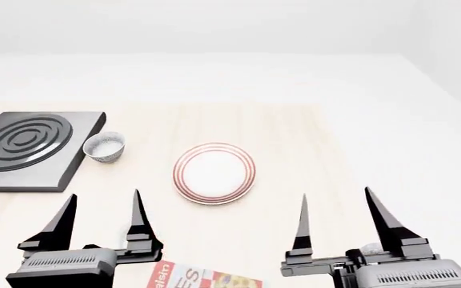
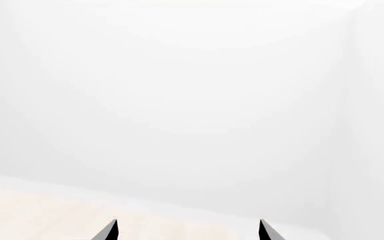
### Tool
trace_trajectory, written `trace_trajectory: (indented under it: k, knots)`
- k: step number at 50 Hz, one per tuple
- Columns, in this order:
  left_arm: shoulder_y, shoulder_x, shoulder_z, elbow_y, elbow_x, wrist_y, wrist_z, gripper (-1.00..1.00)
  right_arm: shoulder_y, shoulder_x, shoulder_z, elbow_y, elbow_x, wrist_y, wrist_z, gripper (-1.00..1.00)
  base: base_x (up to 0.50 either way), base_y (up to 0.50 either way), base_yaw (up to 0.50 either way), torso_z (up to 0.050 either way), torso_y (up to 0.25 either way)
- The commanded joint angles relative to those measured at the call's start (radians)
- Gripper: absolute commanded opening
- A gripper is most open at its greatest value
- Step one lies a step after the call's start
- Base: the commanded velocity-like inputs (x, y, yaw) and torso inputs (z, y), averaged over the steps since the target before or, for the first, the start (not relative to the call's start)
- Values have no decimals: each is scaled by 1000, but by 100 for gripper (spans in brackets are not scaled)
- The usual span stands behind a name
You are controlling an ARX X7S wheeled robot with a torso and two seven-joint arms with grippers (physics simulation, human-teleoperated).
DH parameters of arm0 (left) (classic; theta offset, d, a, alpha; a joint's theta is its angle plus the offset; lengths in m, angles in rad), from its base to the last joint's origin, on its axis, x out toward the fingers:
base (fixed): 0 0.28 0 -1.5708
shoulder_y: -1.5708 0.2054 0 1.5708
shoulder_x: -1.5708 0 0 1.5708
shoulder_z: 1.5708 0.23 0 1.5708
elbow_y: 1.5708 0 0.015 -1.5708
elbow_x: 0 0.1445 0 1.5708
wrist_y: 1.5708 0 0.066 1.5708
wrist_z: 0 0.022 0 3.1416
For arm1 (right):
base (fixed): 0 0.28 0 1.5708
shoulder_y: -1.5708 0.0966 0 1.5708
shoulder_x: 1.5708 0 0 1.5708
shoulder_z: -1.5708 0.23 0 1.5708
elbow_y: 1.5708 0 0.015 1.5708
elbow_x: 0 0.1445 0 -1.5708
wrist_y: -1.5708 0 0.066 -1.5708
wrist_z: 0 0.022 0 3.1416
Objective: Pick the akita bowl next to the cookies box and place it on the plate.
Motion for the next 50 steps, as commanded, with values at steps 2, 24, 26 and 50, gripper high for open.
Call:
trace_trajectory:
  k: [2, 24, 26, 50]
  knots:
    - [-5, 12, -14, -21, 10, 6, 25, 100, 3, -8, 15, -10, 9, 38, -23, 100, 0, 0, 0, 0, 0]
    - [-29, 14, 37, -26, -1, 1, 35, 100, 382, 1127, 133, -334, 1532, 571, 618, 100, 0, 0, 0, 0, 0]
    - [-35, 18, 42, -22, -1, -8, 30, 100, 394, 1196, 113, -260, 1688, 612, 537, 100, 0, 0, 0, 0, 0]
    - [-72, 14, 52, -22, -5, -21, 6, 100, 722, 1195, -135, 120, 2134, 1187, 546, 100, 0, 0, 0, 0, 0]
